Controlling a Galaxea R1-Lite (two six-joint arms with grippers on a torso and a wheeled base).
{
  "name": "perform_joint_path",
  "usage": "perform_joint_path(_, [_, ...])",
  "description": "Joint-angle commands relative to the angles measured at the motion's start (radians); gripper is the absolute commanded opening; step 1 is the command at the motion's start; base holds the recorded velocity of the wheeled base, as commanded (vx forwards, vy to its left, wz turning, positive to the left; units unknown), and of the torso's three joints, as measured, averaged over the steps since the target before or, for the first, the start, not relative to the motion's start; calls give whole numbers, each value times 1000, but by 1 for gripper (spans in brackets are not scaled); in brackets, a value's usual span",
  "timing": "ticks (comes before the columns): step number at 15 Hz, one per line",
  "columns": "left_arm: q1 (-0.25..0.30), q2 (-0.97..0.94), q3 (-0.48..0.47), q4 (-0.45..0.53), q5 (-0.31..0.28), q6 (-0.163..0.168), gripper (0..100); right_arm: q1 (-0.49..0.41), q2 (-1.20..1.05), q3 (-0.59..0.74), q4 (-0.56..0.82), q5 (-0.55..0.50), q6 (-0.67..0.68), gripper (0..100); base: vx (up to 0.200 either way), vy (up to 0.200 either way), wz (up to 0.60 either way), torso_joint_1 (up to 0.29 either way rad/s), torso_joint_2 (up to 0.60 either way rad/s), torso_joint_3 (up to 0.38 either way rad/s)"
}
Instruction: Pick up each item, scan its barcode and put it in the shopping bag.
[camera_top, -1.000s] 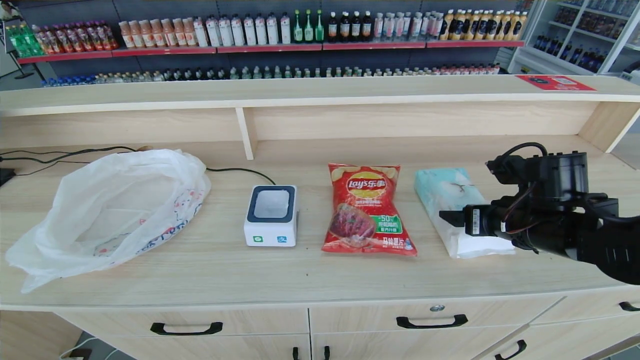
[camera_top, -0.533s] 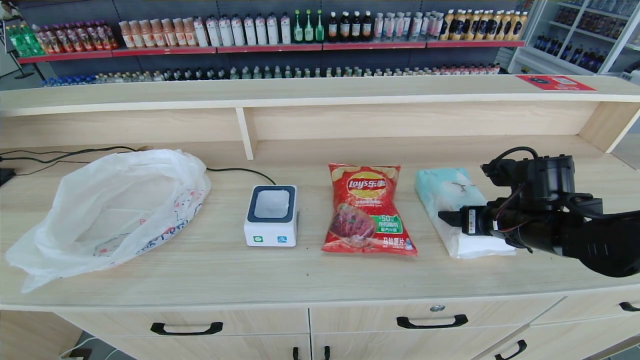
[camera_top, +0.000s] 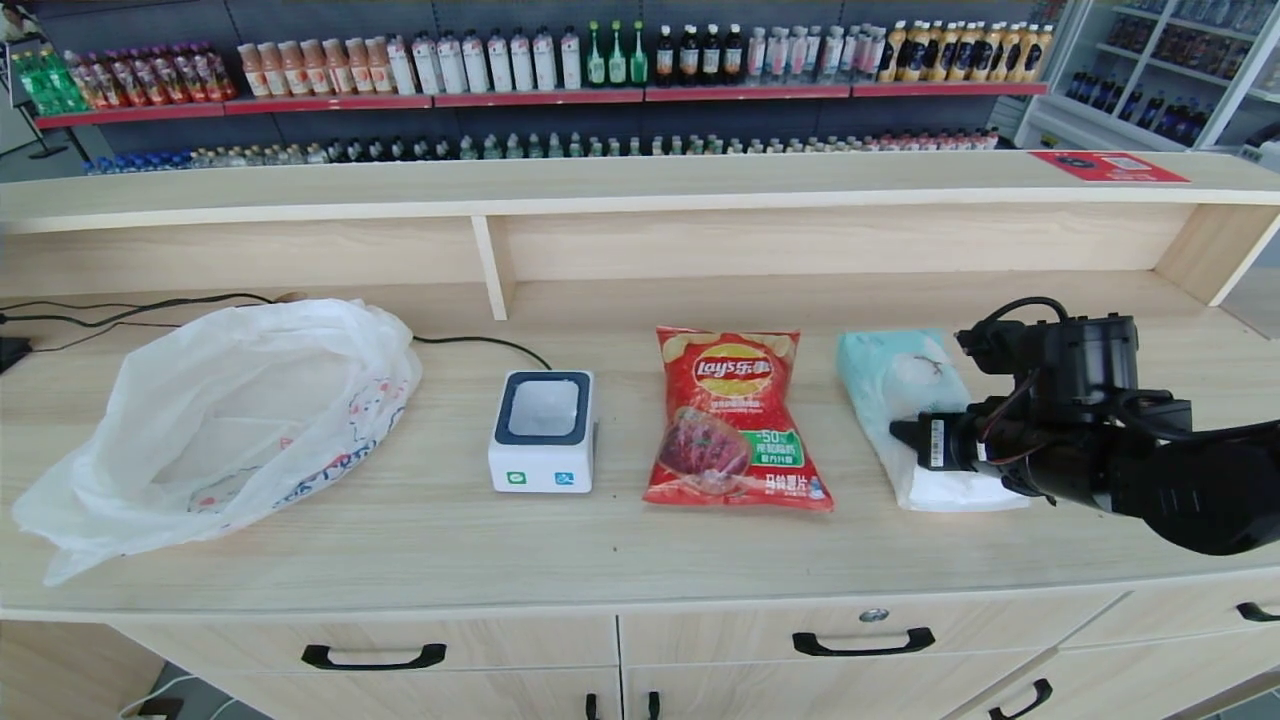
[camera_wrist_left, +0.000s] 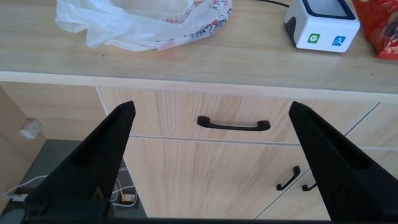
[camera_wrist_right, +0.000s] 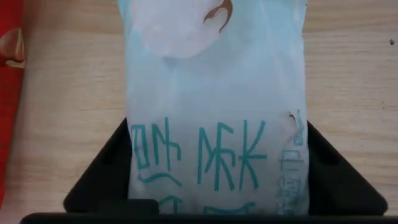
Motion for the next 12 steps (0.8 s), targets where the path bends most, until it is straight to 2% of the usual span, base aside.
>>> perform_joint_path(1, [-1, 0, 0, 0, 1, -1, 100, 0, 16, -2, -2, 0, 2, 0, 0, 0, 0, 0, 0, 0])
perform_joint_path(6, [1, 0, 0, 0, 1, -1, 100, 2, 20, -51, -36, 1, 1, 0, 0, 0, 0, 0, 0, 0])
perform_joint_path(8, [-1, 0, 0, 0, 1, -1, 100, 6, 27, -91, -88, 0, -2, 0, 0, 0, 0, 0, 0, 0])
perform_joint_path(12, [1, 0, 0, 0, 1, -1, 100, 8, 5, -79, -180, -2, -6, 0, 0, 0, 0, 0, 0, 0])
